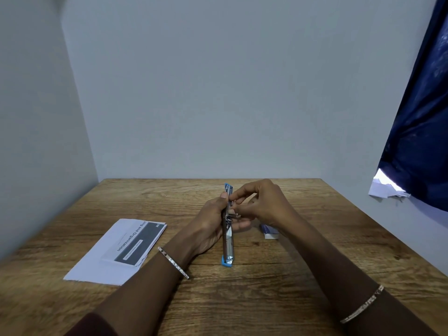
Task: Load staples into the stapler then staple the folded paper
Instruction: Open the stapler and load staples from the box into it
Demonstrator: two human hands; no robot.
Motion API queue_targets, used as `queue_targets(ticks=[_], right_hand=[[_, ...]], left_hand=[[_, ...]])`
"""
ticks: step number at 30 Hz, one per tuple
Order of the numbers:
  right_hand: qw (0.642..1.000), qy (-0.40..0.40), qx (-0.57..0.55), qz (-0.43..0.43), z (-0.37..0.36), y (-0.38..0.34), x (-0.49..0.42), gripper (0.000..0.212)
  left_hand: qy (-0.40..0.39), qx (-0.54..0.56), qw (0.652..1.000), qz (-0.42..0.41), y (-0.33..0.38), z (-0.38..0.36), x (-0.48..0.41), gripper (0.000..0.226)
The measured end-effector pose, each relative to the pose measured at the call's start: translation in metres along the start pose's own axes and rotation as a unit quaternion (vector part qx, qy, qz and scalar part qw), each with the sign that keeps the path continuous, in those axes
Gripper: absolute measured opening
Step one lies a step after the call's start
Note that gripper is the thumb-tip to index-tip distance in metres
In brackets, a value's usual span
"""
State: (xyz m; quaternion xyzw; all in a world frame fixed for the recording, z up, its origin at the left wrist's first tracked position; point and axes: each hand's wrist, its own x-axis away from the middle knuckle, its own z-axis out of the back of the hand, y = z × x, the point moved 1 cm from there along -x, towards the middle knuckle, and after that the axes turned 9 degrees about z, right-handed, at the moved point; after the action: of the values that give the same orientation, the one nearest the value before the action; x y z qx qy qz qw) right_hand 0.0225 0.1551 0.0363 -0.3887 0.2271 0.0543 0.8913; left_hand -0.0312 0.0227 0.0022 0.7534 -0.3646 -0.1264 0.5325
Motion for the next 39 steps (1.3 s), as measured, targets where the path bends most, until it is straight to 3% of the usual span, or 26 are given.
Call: queue_targets(ticks=[8, 14, 30, 39], right_hand=[[0.985, -0.006, 0.150, 0.090, -0.005, -0.004, -0.002, 0.009], [0.975, -0.009, 0.197, 0.106, -0.002, -0.002, -0.001, 0.010], [0.995, -0.035, 0.057, 0.077, 0.000, 0.002, -0.004, 0.009], [0.992, -0.110, -0.063, 0.017, 0.004, 0.007, -0.001, 0.015]], left_hand=[[0.020, 0.023, 1.000, -0.004, -0.002, 0.002, -0.004, 0.048], [-0.002, -0.019, 1.000, -0.009, -0.003, 0.006, -0.006, 0.049], [-0.013, -0.040, 0.999, -0.012, -0.007, 0.009, -0.010, 0.047], [-0.029, -0.048, 0.998, -0.006, -0.008, 0.009, -0.011, 0.049]])
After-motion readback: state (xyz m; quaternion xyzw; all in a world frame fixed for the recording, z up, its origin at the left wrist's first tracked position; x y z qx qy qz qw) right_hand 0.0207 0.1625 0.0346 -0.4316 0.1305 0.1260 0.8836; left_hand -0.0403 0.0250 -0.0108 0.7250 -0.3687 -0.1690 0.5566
